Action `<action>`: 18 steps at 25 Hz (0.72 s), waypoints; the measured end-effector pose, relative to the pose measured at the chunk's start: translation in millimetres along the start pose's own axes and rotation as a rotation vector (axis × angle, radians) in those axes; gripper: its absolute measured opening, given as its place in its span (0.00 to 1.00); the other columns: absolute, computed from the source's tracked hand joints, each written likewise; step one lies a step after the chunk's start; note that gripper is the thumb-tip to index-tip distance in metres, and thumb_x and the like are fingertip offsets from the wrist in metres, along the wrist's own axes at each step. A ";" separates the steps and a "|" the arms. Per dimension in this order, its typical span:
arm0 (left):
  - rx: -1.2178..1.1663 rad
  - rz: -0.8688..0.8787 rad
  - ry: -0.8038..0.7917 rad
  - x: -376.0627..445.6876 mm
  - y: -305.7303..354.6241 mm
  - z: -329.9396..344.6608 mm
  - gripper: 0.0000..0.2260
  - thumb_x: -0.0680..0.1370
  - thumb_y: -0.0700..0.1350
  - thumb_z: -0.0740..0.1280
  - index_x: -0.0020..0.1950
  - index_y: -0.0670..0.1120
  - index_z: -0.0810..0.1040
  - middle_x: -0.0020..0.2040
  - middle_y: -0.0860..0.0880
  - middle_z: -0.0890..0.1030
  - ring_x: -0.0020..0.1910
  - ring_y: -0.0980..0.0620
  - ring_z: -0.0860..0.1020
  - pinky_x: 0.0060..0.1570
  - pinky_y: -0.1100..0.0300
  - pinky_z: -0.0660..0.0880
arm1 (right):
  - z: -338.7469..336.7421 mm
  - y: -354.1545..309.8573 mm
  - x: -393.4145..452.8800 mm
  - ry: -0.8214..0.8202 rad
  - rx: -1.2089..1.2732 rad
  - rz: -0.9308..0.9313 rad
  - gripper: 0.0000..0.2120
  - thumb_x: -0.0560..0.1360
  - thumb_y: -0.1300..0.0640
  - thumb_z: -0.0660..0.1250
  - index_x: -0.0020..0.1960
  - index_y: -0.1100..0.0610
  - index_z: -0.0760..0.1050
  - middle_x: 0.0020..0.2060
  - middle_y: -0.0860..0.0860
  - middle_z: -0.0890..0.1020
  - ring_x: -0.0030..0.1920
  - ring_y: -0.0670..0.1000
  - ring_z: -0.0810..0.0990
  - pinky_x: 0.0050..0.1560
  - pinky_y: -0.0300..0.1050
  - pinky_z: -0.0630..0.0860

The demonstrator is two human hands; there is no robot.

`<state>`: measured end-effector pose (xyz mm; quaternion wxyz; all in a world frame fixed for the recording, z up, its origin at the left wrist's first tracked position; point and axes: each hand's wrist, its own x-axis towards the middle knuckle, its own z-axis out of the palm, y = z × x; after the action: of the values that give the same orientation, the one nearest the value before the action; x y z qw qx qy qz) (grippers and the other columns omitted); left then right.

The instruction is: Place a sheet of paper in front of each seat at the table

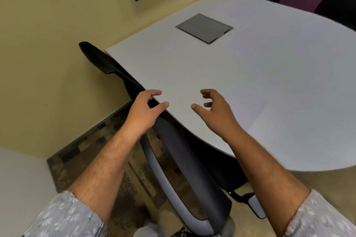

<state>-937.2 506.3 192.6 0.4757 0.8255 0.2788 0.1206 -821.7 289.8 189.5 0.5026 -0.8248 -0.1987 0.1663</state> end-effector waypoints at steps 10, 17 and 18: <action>-0.332 -0.048 -0.337 132.9 -57.3 -72.8 0.10 0.77 0.52 0.75 0.58 0.61 0.82 0.63 0.57 0.81 0.67 0.56 0.77 0.70 0.46 0.74 | 116.7 -72.9 27.6 0.381 -0.048 0.184 0.29 0.77 0.45 0.73 0.75 0.49 0.69 0.71 0.46 0.74 0.63 0.48 0.78 0.58 0.43 0.74; -0.393 -0.004 -0.492 198.4 -39.2 -81.1 0.12 0.79 0.49 0.74 0.62 0.53 0.81 0.61 0.56 0.81 0.59 0.60 0.79 0.58 0.55 0.79 | 140.9 -92.9 43.8 0.522 -0.067 0.277 0.29 0.77 0.43 0.73 0.74 0.45 0.69 0.69 0.42 0.74 0.61 0.45 0.78 0.51 0.37 0.72; -0.403 -0.018 -0.508 205.0 -36.8 -76.5 0.12 0.79 0.49 0.73 0.62 0.53 0.81 0.61 0.56 0.81 0.59 0.60 0.79 0.59 0.54 0.79 | 141.0 -90.8 47.3 0.530 -0.064 0.293 0.28 0.77 0.43 0.73 0.74 0.45 0.69 0.69 0.42 0.74 0.61 0.45 0.78 0.50 0.36 0.72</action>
<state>-818.3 693.5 187.4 0.6850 0.7159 0.1290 -0.0407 -862.1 458.5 205.3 0.4813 -0.8747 0.0555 0.0095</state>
